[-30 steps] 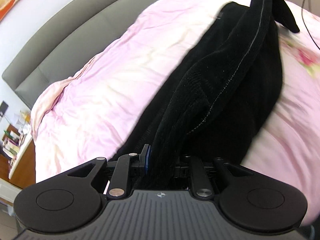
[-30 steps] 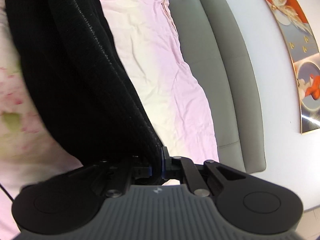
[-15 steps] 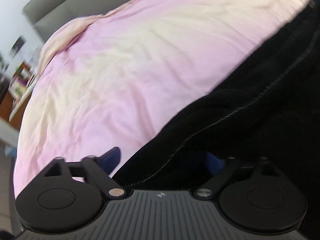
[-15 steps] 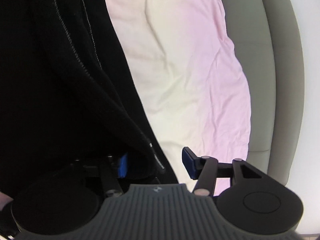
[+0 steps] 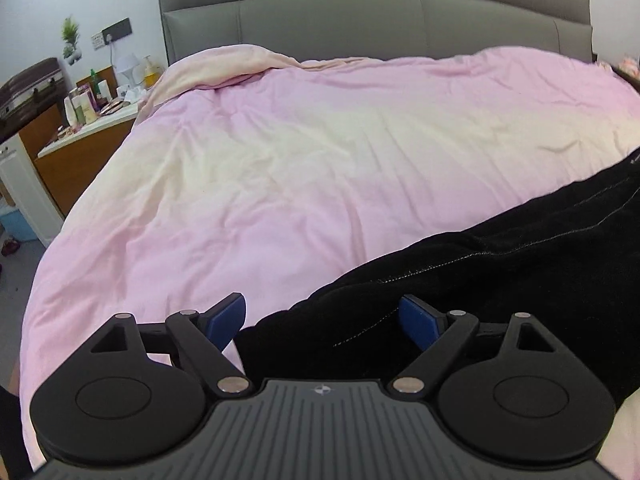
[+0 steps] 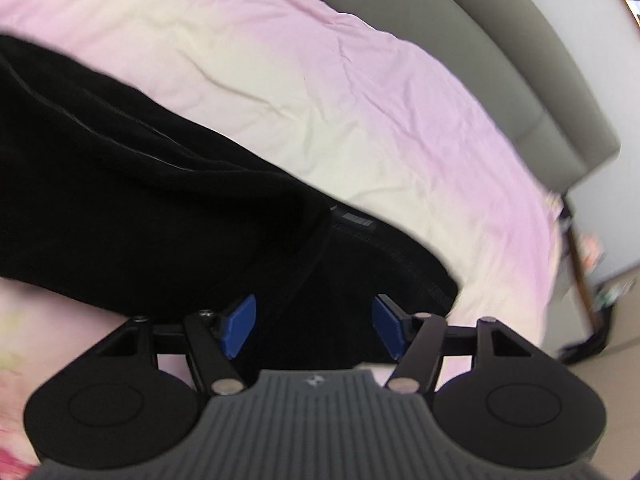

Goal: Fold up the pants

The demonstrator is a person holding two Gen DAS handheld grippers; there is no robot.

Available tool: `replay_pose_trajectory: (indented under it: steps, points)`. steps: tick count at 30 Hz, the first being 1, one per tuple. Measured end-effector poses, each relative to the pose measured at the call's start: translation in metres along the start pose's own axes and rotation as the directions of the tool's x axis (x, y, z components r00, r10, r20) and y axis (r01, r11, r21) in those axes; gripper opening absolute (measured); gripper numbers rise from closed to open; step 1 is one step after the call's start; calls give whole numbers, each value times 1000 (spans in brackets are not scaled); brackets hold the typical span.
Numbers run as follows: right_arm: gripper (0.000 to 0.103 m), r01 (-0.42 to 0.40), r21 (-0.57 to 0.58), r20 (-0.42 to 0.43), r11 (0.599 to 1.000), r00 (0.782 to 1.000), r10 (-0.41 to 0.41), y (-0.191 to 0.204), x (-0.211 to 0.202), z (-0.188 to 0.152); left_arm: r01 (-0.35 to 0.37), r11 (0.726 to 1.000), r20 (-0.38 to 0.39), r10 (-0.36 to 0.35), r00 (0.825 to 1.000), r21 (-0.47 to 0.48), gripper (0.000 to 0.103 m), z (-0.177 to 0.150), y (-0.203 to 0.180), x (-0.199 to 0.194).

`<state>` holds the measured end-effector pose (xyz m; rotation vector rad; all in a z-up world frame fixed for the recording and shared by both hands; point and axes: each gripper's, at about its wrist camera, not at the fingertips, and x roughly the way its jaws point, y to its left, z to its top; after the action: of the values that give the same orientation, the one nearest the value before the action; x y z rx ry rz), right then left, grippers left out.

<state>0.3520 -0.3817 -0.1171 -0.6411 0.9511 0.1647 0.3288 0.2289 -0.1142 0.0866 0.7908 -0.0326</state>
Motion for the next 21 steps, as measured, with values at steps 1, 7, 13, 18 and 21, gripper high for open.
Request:
replay_pose_trajectory:
  steps: [1, 7, 13, 18, 21]
  points:
    - [61, -29, 55, -7, 998, 1000, 30, 1, 4, -6, 23, 999, 9, -22, 1000, -26, 101, -3, 4, -4]
    - [14, -93, 217, -70, 972, 991, 111, 26, 40, -60, 46, 999, 46, -45, 998, -27, 100, -25, 2, -24]
    - [5, 42, 165, -62, 985, 998, -32, 15, 45, -37, 10, 1000, 178, -8, 984, -12, 101, -21, 4, -55]
    - [3, 257, 166, -29, 952, 966, -256, -58, 38, 11, 22, 1000, 156, -20, 988, -7, 101, -21, 6, -47]
    - [2, 355, 112, -50, 928, 935, -352, -90, 62, 44, 13, 1000, 139, -13, 990, 0, 101, -25, 6, -41]
